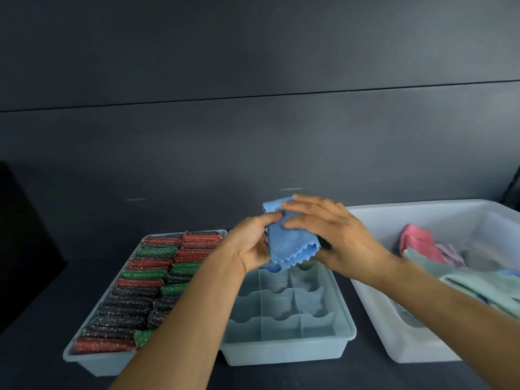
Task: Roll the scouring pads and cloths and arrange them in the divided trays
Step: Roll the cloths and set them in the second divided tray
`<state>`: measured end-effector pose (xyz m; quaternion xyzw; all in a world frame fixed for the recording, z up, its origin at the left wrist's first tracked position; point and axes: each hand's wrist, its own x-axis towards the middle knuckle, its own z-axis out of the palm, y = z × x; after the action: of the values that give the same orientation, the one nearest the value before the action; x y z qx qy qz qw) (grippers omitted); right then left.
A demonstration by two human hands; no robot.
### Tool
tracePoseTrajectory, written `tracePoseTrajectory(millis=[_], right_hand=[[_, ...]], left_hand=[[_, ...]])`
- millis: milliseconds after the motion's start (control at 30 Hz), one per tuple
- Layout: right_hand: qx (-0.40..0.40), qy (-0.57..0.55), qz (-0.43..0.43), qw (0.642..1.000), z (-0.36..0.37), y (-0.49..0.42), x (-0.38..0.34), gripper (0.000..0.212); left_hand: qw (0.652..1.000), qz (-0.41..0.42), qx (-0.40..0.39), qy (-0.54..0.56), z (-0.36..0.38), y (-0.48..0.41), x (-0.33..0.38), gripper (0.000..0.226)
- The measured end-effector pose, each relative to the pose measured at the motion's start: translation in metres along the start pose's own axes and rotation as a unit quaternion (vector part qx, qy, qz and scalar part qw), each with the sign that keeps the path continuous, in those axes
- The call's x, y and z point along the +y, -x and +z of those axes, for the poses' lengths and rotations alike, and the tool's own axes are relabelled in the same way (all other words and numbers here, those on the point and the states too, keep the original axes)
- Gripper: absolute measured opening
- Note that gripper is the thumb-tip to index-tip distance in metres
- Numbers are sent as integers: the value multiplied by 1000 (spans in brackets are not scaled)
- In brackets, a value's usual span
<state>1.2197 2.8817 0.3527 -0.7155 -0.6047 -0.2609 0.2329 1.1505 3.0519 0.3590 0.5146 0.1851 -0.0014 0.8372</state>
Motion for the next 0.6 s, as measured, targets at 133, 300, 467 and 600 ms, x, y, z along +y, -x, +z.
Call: tracePoseTrajectory(millis=[133, 300, 467, 600], right_hand=[[107, -347, 276, 890, -2, -13, -17, 10], [76, -506, 442, 737, -5, -19, -15, 19], [44, -523, 453, 721, -2, -23, -24, 32], [30, -513, 429, 743, 1, -20, -26, 23]], left_hand=[[997, 51, -7, -54, -1, 0, -8, 64], [985, 99, -112, -89, 3, 16, -18, 96], [957, 231, 22, -173, 19, 26, -20, 35], [934, 314, 52, -164, 19, 26, -21, 19]])
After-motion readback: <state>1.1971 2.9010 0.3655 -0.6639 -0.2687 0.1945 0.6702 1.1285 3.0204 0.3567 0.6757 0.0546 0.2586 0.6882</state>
